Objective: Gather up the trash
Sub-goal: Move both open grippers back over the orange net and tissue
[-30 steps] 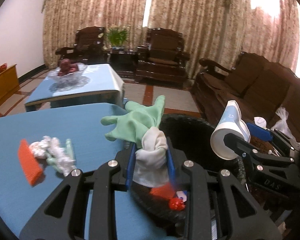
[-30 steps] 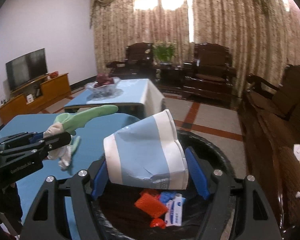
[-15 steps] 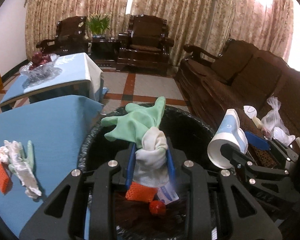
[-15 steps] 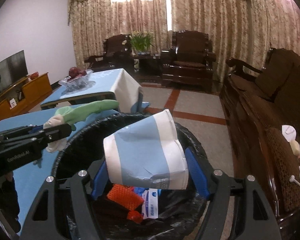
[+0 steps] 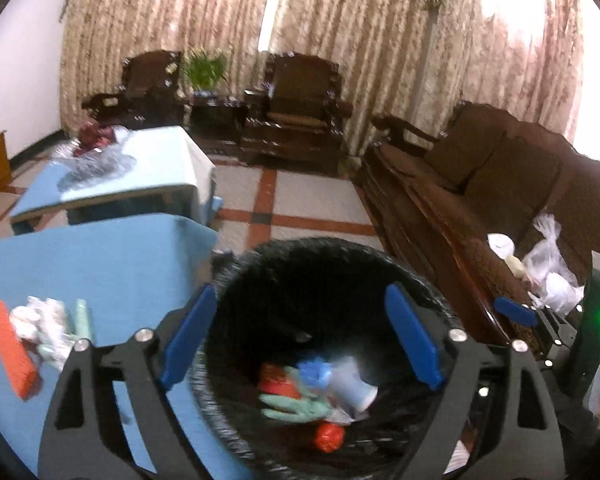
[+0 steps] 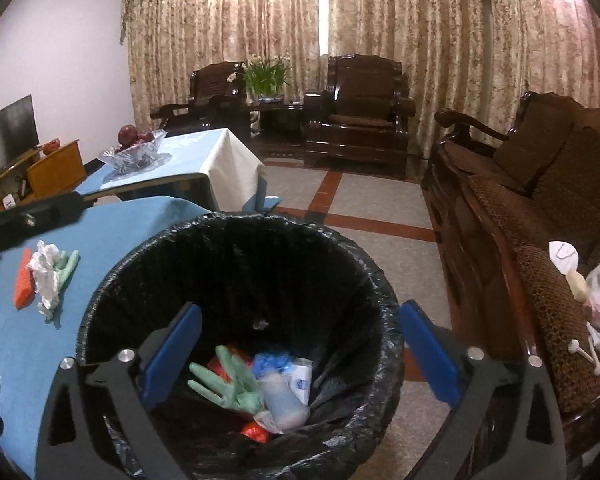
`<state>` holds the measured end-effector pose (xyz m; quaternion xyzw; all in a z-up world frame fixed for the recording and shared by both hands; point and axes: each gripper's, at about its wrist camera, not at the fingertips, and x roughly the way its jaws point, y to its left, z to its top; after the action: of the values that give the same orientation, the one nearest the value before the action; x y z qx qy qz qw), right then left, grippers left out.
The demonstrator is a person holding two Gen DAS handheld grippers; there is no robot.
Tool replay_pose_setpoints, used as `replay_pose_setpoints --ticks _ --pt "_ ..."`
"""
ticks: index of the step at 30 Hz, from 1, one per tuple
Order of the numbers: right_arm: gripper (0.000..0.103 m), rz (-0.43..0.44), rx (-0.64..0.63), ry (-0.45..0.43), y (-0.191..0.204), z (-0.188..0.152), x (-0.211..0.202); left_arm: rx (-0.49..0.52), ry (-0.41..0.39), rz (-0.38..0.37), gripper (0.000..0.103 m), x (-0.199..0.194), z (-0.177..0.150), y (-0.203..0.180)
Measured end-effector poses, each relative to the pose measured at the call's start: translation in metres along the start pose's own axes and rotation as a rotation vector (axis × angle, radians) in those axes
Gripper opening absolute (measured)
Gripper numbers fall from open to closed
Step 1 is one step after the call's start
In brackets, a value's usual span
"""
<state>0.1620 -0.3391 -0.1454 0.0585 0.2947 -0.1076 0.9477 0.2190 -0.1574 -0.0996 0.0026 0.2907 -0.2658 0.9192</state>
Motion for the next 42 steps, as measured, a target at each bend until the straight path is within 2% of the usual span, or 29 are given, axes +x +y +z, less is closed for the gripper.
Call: replay_pose_setpoints --ticks 7,12,19,25,36,42 --pt "0.097 0.053 -0.013 -0.018 0.024 0.004 -0.01 -0.044 -0.043 0.114 0.089 -0.042 -0.002 0.044" --pt "0.097 0.102 -0.041 -0.022 0.051 0.006 -0.015 -0.064 -0.054 0.233 0.09 -0.076 -0.016 0.085" --pt "0.097 0.193 -0.098 -0.03 0.105 0.013 -0.016 -0.124 -0.054 0.398 0.09 -0.121 -0.042 0.147" --pt "0.097 0.275 -0.157 -0.04 0.156 0.015 -0.014 -0.179 -0.061 0.495 0.09 -0.153 -0.055 0.188" --pt "0.096 0.392 -0.239 -0.051 0.238 0.013 0.003 -0.232 -0.067 0.59 0.09 -0.179 -0.067 0.234" --pt "0.09 0.418 -0.263 -0.034 0.268 0.009 0.022 -0.242 -0.058 0.611 0.09 -0.176 -0.07 0.252"
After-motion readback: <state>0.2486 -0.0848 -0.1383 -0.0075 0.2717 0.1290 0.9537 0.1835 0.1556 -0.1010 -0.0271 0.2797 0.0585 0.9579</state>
